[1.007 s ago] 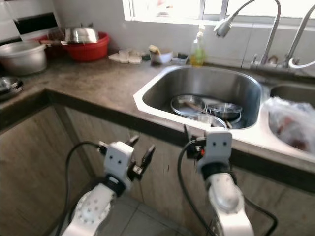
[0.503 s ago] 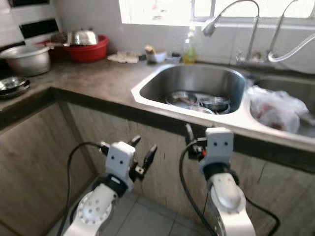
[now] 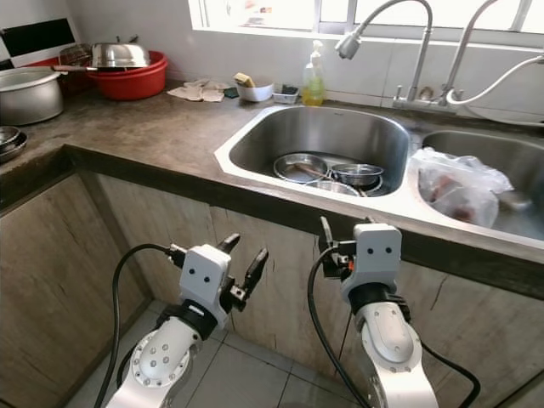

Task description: Kitchen organization

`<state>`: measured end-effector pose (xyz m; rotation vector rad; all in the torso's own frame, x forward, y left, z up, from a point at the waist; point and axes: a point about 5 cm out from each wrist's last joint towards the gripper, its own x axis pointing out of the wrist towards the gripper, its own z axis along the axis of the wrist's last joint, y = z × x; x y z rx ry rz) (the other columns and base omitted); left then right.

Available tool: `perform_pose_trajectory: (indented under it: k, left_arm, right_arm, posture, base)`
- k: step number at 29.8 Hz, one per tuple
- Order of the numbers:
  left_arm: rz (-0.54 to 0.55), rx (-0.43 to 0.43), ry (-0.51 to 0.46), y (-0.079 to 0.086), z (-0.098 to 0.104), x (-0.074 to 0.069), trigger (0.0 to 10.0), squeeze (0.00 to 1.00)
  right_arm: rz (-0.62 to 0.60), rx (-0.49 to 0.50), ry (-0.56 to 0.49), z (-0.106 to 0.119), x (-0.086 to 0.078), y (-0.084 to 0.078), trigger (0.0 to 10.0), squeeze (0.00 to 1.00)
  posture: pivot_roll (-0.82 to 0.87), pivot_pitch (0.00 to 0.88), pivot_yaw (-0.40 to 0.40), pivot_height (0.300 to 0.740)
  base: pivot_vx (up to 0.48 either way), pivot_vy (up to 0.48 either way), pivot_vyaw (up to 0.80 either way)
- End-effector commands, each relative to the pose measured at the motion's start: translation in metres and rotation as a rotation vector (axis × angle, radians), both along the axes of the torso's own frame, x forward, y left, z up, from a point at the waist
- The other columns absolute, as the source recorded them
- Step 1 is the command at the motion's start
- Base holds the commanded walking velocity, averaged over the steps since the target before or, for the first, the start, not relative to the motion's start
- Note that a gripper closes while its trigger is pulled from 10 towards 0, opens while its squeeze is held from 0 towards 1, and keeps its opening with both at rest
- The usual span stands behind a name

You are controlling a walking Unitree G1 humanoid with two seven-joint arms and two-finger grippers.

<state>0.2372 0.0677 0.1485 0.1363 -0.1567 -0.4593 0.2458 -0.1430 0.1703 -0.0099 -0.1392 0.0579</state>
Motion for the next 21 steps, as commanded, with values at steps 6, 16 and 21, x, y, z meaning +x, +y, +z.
perform_pose_trajectory:
  k: [6, 16, 21]
  left_arm:
    - [0.003, 0.010, -0.004, 0.0001, 0.0004, 0.0006, 10.0, 0.00]
    - [-0.005, 0.015, -0.005, 0.0004, -0.0005, 0.0012, 10.0, 0.00]
    - [-0.011, 0.016, -0.005, 0.0003, -0.0008, 0.0013, 10.0, 0.00]
  right_arm:
    - [0.021, -0.015, -0.015, 0.0025, 0.0001, 0.0036, 10.0, 0.00]
    - [0.029, -0.024, -0.025, 0.0044, 0.0029, 0.0036, 10.0, 0.00]
    - [0.028, -0.022, -0.025, 0.0040, 0.0029, 0.0039, 10.0, 0.00]
  posture:
    - [0.02, 0.002, -0.023, 0.740]
    - [0.02, 0.000, -0.019, 0.740]
    - [0.01, 0.000, -0.015, 0.740]
  base:
    - [0.235, 0.000, 0.80]
    - [0.352, 0.000, 0.80]
    - [0.368, 0.000, 0.80]
